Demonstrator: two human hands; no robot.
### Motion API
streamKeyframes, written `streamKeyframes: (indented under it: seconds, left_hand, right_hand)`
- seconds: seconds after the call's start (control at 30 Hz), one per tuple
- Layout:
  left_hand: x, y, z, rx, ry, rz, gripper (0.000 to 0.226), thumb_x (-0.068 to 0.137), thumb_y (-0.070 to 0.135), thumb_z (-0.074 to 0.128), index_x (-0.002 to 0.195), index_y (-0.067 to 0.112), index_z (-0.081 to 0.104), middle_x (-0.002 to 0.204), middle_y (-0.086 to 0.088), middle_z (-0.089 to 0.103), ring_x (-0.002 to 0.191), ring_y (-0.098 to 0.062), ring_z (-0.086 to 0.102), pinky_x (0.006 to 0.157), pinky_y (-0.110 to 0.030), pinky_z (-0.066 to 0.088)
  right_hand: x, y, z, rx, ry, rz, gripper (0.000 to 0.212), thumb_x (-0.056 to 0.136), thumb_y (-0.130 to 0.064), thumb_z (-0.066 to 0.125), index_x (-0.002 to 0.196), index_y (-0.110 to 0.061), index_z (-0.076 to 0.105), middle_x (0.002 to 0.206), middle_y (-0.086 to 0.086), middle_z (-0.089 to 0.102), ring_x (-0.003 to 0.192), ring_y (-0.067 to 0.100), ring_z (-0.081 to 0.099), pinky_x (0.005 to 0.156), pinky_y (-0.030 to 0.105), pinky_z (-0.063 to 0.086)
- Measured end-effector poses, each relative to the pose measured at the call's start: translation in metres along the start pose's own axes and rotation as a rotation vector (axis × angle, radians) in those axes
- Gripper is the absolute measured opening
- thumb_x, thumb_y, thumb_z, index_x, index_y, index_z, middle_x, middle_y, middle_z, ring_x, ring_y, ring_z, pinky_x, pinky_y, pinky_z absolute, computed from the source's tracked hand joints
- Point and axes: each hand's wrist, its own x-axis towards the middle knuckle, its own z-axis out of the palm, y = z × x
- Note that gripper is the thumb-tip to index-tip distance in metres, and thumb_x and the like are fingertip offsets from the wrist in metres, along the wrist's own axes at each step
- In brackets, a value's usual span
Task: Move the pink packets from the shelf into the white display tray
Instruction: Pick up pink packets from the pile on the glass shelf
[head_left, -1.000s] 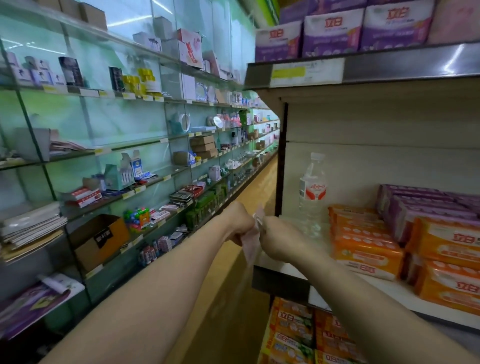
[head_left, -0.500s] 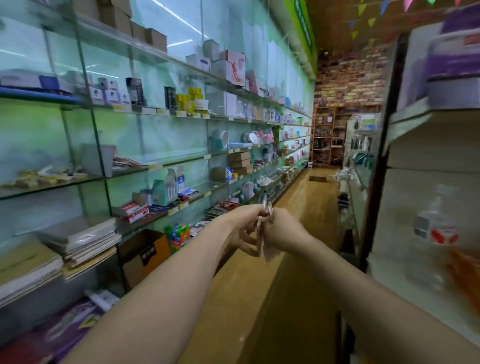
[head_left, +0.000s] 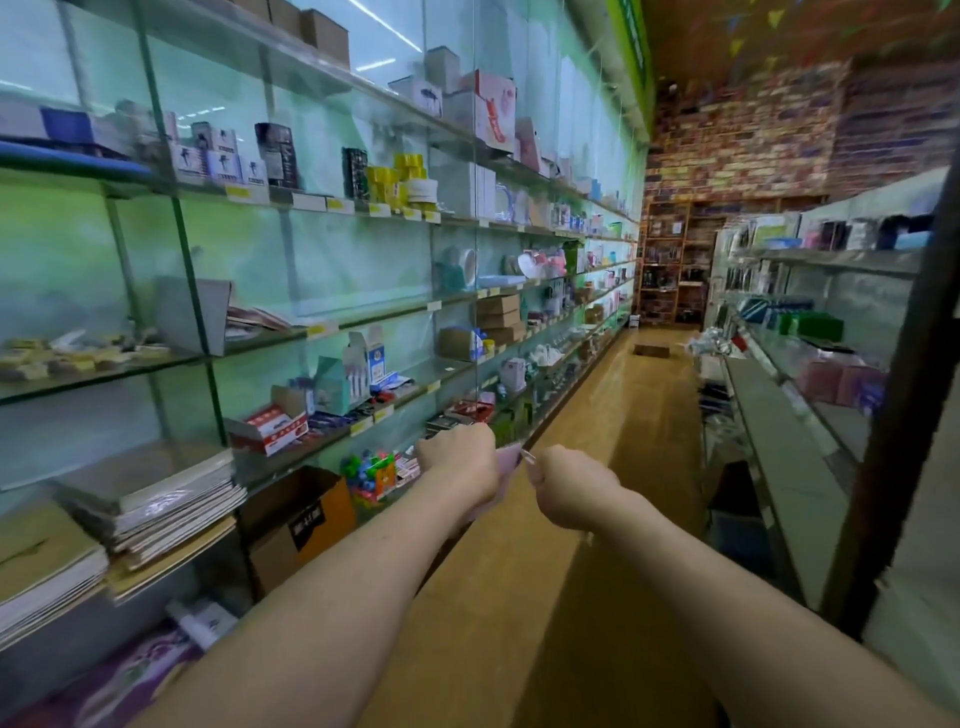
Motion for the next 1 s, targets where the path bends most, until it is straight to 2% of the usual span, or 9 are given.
streamKeyframes:
  seconds: [0.07, 0.17, 0.27, 0.33, 0.4, 0.5, 0.63, 0.83, 1.0]
  left_hand:
    - [0.023, -0.004, 0.006, 0.069, 0.033, 0.018, 0.023, 0.094, 0.038, 0.053, 0.097, 0.016, 0.06, 0.1, -0.002, 0.063, 0.099, -0.025, 0.059, 0.091, -0.04, 0.038]
    - [0.061, -0.007, 0.014, 0.161, 0.062, 0.054, 0.028, 0.094, 0.043, 0.052, 0.084, 0.018, 0.054, 0.082, 0.002, 0.055, 0.089, -0.023, 0.058, 0.095, -0.043, 0.031]
    - [0.107, -0.004, 0.018, 0.244, 0.084, 0.087, 0.017, 0.095, 0.027, 0.053, 0.081, 0.02, 0.047, 0.09, 0.003, 0.063, 0.094, -0.024, 0.06, 0.101, -0.046, 0.027]
    - [0.14, 0.002, 0.017, 0.32, 0.101, 0.114, 0.01, 0.093, 0.013, 0.051, 0.086, 0.021, 0.051, 0.096, 0.0, 0.066, 0.096, -0.024, 0.06, 0.101, -0.046, 0.027]
    - [0.171, 0.009, 0.016, 0.374, 0.115, 0.131, 0.015, 0.091, 0.007, 0.049, 0.09, 0.022, 0.053, 0.098, 0.0, 0.066, 0.098, -0.025, 0.06, 0.099, -0.044, 0.027]
    - [0.216, 0.02, 0.02, 0.414, 0.153, 0.153, 0.017, 0.09, 0.006, 0.048, 0.083, 0.022, 0.049, 0.097, 0.0, 0.066, 0.098, -0.025, 0.06, 0.098, -0.043, 0.027]
    - [0.27, 0.036, 0.032, 0.427, 0.17, 0.166, 0.017, 0.09, 0.009, 0.049, 0.082, 0.024, 0.049, 0.098, 0.001, 0.067, 0.099, -0.024, 0.06, 0.098, -0.044, 0.027]
    - [0.348, 0.058, 0.055, 0.424, 0.197, 0.189, 0.012, 0.094, 0.027, 0.053, 0.082, 0.025, 0.056, 0.093, 0.003, 0.068, 0.094, -0.021, 0.061, 0.096, -0.045, 0.027]
    - [0.416, 0.075, 0.079, 0.455, 0.188, 0.202, 0.017, 0.092, 0.014, 0.05, 0.096, 0.024, 0.063, 0.093, 0.003, 0.067, 0.096, -0.022, 0.059, 0.097, -0.046, 0.027]
  right_hand:
    - [0.023, 0.006, 0.001, -0.028, 0.004, 0.011, 0.014, 0.095, -0.008, 0.045, 0.1, -0.012, 0.058, 0.093, 0.006, 0.063, 0.085, 0.022, 0.063, 0.077, 0.032, 0.055]
    - [0.063, 0.016, 0.0, -0.062, 0.007, 0.0, 0.017, 0.094, -0.004, 0.045, 0.101, -0.01, 0.059, 0.092, 0.006, 0.062, 0.083, 0.021, 0.063, 0.077, 0.031, 0.056]
    - [0.111, 0.026, -0.005, -0.107, 0.028, -0.007, 0.018, 0.093, -0.002, 0.045, 0.101, -0.01, 0.059, 0.086, 0.005, 0.059, 0.078, 0.02, 0.059, 0.072, 0.03, 0.053]
    - [0.145, 0.034, -0.012, -0.123, 0.034, -0.007, 0.021, 0.092, -0.001, 0.045, 0.104, -0.009, 0.059, 0.09, 0.006, 0.061, 0.083, 0.022, 0.062, 0.077, 0.033, 0.054]
    - [0.177, 0.043, -0.018, -0.135, 0.039, -0.013, 0.023, 0.091, 0.0, 0.045, 0.108, -0.009, 0.059, 0.093, 0.006, 0.062, 0.086, 0.022, 0.063, 0.081, 0.035, 0.056]
    - [0.221, 0.056, -0.026, -0.141, 0.055, -0.03, 0.026, 0.09, 0.0, 0.046, 0.112, -0.009, 0.059, 0.099, 0.007, 0.063, 0.09, 0.024, 0.063, 0.083, 0.039, 0.056]
    - [0.267, 0.074, -0.032, -0.153, 0.054, -0.037, 0.025, 0.091, -0.001, 0.047, 0.11, -0.009, 0.06, 0.099, 0.007, 0.063, 0.09, 0.024, 0.064, 0.083, 0.039, 0.056]
    - [0.336, 0.101, -0.039, -0.167, 0.074, -0.02, 0.03, 0.09, -0.004, 0.05, 0.117, -0.012, 0.058, 0.104, 0.007, 0.063, 0.093, 0.024, 0.063, 0.084, 0.04, 0.056]
    - [0.398, 0.121, -0.039, -0.176, 0.062, 0.018, 0.031, 0.091, -0.003, 0.049, 0.12, -0.012, 0.056, 0.105, 0.007, 0.063, 0.094, 0.024, 0.063, 0.086, 0.039, 0.054]
